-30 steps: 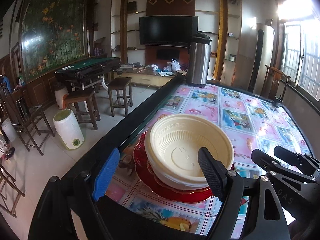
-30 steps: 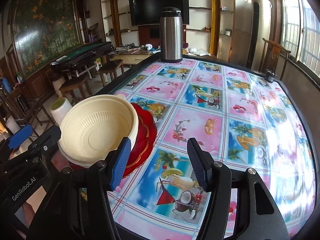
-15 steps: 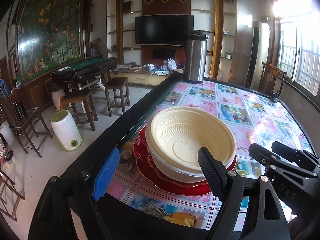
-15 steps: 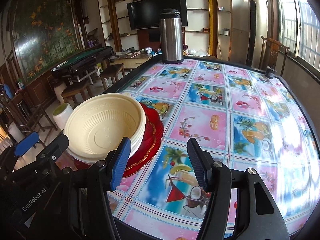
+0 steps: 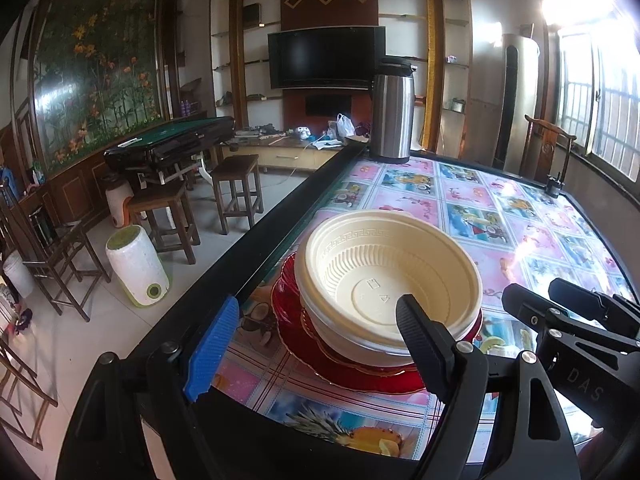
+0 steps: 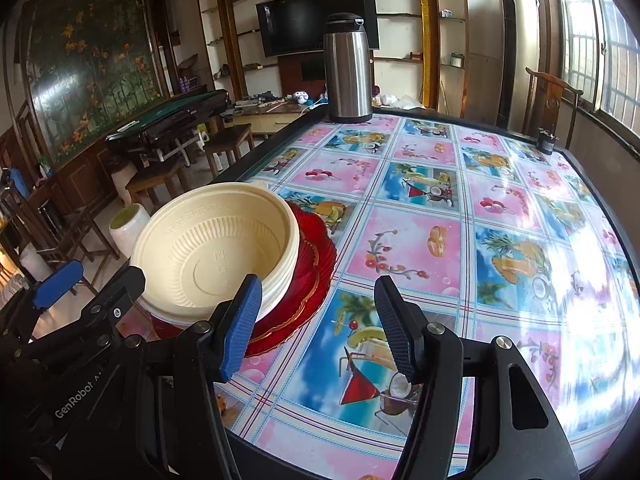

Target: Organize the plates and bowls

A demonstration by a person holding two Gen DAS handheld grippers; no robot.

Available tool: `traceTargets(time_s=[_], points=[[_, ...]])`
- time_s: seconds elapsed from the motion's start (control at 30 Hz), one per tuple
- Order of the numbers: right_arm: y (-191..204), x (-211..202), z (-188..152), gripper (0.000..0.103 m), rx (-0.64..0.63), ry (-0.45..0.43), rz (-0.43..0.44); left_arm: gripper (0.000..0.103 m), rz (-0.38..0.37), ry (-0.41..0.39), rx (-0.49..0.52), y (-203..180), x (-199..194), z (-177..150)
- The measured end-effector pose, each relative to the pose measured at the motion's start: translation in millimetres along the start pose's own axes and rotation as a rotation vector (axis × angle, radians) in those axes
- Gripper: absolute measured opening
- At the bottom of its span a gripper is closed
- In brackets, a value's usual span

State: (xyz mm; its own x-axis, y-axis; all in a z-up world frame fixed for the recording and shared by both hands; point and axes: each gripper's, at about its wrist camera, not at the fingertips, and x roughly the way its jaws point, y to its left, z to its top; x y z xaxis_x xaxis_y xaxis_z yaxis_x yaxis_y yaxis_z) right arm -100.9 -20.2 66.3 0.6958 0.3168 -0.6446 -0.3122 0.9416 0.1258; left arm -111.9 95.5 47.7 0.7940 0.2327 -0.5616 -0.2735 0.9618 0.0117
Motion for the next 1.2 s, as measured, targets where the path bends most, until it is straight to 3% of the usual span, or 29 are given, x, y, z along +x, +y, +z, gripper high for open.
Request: traceTargets(time_s=[0.37, 1.2], points=[[-1.6, -1.5, 4.8, 0.059, -0.01, -0.003, 0.001, 0.081, -0.022, 0.027, -0.002, 4.7, 5.5, 2.3], [-6.7, 0.5, 6.2, 0.059, -0.006, 0.015, 0.013, 0.081, -0.008, -0.006, 0.025, -1.4, 2.5, 7.3]])
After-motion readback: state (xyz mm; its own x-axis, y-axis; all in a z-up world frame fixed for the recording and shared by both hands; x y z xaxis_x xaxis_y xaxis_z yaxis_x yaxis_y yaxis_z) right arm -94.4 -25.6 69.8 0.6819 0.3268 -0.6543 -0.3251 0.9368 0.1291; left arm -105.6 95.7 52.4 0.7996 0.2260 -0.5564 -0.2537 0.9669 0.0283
